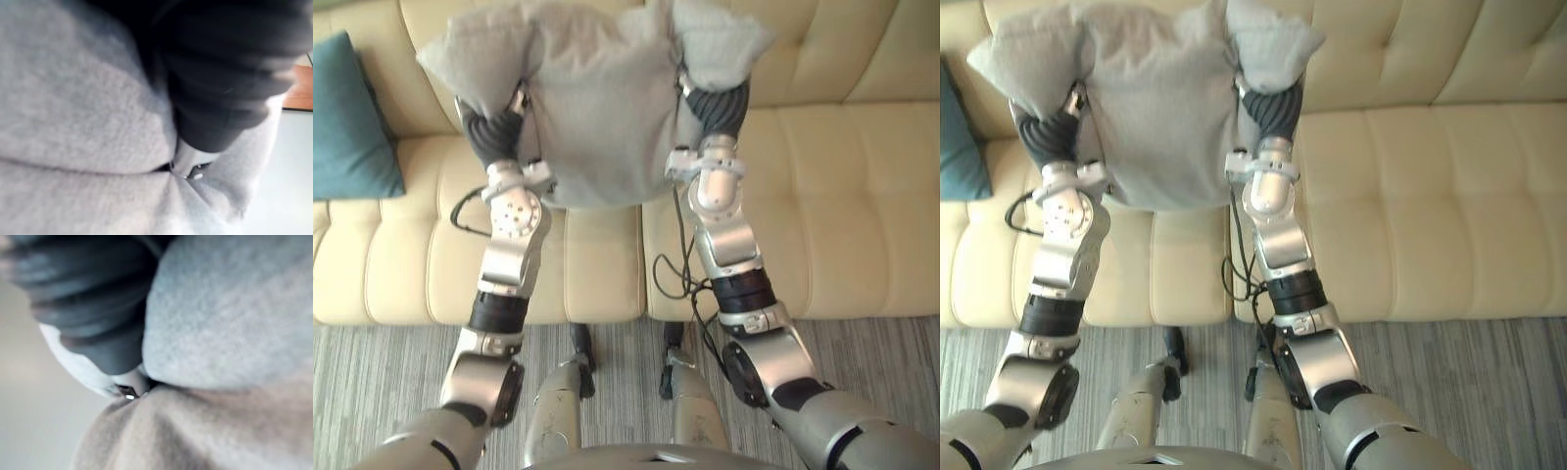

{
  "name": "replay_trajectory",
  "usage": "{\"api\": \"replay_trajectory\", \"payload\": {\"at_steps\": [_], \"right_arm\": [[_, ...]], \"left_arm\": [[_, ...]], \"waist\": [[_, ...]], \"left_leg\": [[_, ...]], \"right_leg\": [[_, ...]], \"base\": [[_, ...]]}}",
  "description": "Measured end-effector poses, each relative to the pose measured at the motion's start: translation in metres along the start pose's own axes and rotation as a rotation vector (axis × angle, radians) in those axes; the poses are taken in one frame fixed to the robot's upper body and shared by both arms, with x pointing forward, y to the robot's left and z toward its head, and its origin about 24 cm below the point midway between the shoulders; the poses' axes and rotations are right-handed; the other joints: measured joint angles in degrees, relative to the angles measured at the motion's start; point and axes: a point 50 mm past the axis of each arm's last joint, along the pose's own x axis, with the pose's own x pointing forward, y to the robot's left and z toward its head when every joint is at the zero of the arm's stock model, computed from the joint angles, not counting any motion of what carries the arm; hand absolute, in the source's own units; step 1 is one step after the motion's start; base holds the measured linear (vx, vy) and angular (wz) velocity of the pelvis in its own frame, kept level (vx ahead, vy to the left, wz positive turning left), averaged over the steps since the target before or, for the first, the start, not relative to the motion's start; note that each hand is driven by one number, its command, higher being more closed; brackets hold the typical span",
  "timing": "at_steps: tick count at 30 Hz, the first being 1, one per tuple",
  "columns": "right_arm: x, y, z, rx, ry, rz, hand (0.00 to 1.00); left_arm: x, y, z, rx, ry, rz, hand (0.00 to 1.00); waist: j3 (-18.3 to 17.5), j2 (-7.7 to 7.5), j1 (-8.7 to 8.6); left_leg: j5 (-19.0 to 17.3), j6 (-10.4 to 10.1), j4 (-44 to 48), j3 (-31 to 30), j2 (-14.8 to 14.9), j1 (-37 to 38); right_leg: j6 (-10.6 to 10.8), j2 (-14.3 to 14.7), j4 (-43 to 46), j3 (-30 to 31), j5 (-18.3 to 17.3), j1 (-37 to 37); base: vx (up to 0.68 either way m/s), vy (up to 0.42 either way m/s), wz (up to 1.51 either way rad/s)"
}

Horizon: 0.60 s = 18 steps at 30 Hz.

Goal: Pick up cushions and gather them together orderly.

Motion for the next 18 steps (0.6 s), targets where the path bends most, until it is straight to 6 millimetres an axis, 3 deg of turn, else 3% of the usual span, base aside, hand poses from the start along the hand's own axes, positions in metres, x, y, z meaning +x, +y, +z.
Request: {"api": "replay_trajectory", "payload": {"at_steps": [2, 5, 9, 10, 13, 18], "right_arm": [[0.016, -0.002, 0.018, 0.000, -0.071, -0.017, 1.00], [0.030, -0.007, 0.035, 0.002, -0.131, -0.048, 1.00], [0.044, -0.010, 0.056, 0.003, -0.194, -0.084, 1.00], [0.048, -0.011, 0.063, 0.002, -0.217, -0.091, 0.00], [0.060, -0.016, 0.084, 0.002, -0.290, -0.112, 0.00], [0.073, -0.018, 0.104, -0.005, -0.342, -0.125, 0.00]], "left_arm": [[0.019, -0.010, 0.012, -0.007, -0.031, -0.014, 1.00], [0.028, -0.023, 0.024, -0.058, -0.040, -0.038, 1.00], [0.036, -0.030, 0.030, -0.074, -0.044, -0.046, 1.00], [0.038, -0.033, 0.037, -0.089, -0.063, -0.048, 0.00], [0.046, -0.038, 0.056, -0.144, -0.125, -0.043, 0.00], [0.053, -0.026, 0.061, -0.198, -0.133, 0.014, 0.00]], "waist": [[1.8, 0.01, -0.68], [4.7, 0.30, -1.57], [5.6, 0.57, -1.58], [6.8, 0.72, -1.56], [8.1, 0.99, -1.54], [8.2, 0.95, -1.39]], "left_leg": [[2.6, -0.3, -2.6, -0.2, -0.1, -2.8], [3.8, -0.9, -3.8, -0.3, -0.1, -5.1], [4.3, -1.2, -4.3, 0.8, -0.1, -8.8], [4.3, -1.2, -4.3, 0.9, 0.0, -9.3], [4.5, -1.5, -4.4, 1.1, 0.0, -11.7], [4.7, -1.7, -4.7, 2.2, 0.0, -12.9]], "right_leg": [[-0.5, 0.2, 0.1, -0.3, 0.8, -3.9], [-0.6, 0.3, 0.9, -0.7, 0.9, -6.9], [-0.6, 0.4, 1.8, 0.4, 1.0, -11.8], [-0.6, 0.4, 2.1, 0.6, 1.0, -12.5], [-0.7, 0.4, 2.5, 1.0, 0.9, -15.3], [-0.8, 0.5, 3.4, 1.8, 0.6, -17.3]], "base": [[-0.03, -0.052, 0.11], [-0.01, -0.040, 0.05], [0.02, -0.020, -0.06], [0.00, 0.000, 0.00], [0.01, -0.003, 0.01], [0.02, -0.002, -0.02]]}}
